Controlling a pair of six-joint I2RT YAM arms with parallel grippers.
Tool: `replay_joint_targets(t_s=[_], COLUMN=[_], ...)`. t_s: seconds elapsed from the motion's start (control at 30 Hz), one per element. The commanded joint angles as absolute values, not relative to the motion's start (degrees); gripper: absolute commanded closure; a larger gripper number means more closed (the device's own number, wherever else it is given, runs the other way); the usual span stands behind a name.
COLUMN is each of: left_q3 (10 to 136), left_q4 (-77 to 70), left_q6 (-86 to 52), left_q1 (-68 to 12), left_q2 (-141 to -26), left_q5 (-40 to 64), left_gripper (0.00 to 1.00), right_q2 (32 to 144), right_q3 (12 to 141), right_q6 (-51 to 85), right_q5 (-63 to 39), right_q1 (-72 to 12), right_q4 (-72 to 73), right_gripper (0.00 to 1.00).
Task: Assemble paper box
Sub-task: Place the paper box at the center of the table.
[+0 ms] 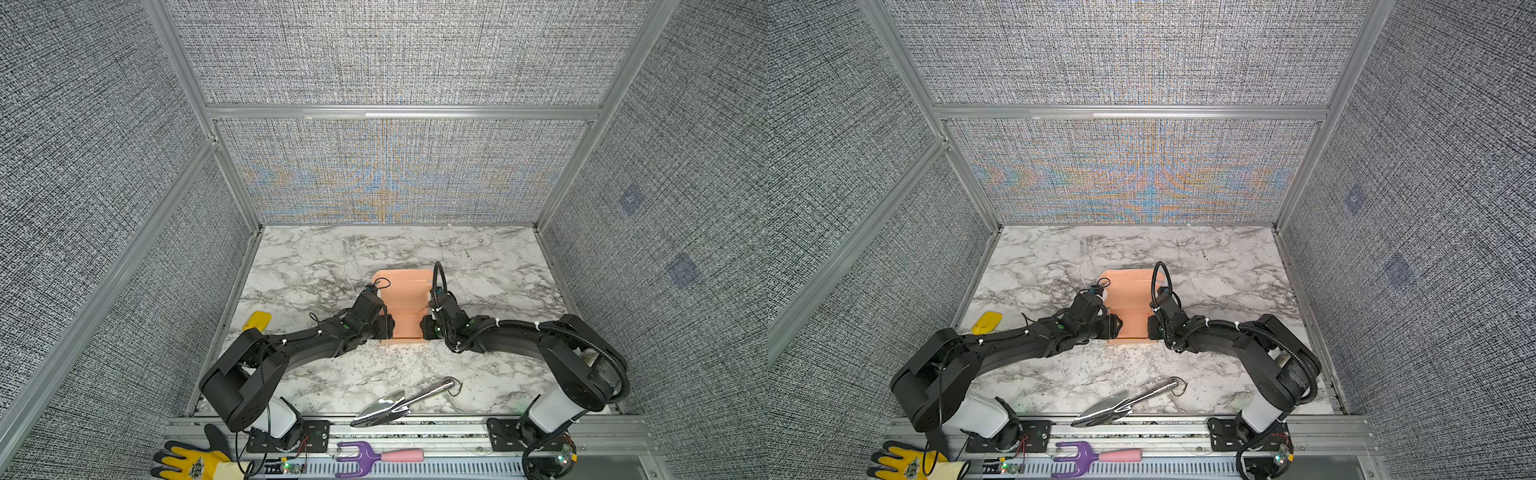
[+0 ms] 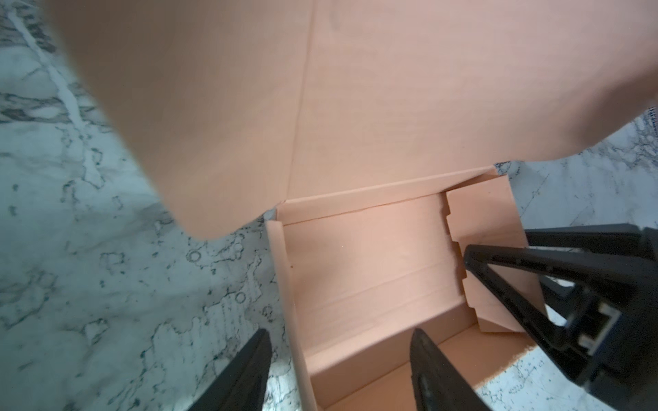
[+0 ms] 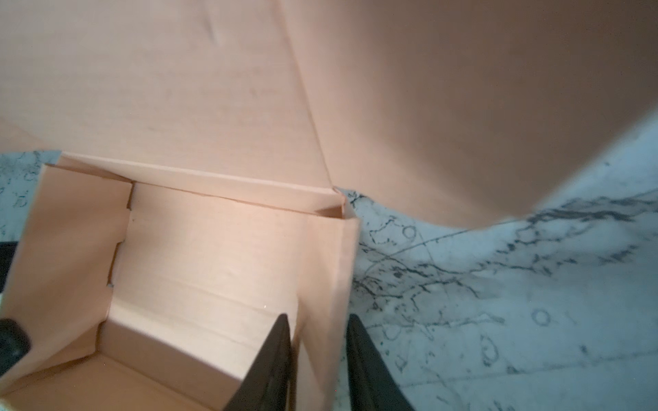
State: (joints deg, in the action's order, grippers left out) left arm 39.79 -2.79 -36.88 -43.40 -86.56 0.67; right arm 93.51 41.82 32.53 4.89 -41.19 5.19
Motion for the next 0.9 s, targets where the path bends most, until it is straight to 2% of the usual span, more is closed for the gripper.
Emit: replay_joint_targets(t_s=[0.0,0.4,0.7,0.87], left_q3=[39.70,39.63,39.52,39.09], left_q4=[-4.16,-6.06,-7.00,-7.01], left_q6=[-36.22,-36.12,-35.78,-35.86], left_q1=[-43.42,-43.45,-43.51,-43.51], left_q2=[-86.92,-88.02,-88.69,-88.24], left_q5=[2.10,3.51,4.13,3.89], left_gripper=[0.36,0.37,0.37,0.37], right_q2=[93.79,96.16,98.96,99.30], right_q3=[42.27,47.32,52.59,54.26], right_q6=[32.76,33.15,33.92,33.92], right_q5=[5.27,11.98,19.67,20.13], right_q1=[-41.10,-42.26,-45.50,-46.04], right_q4=[5.05,-3.93,-11.88,-12.90], right_gripper=[0.76,1.00,1.00,1.00])
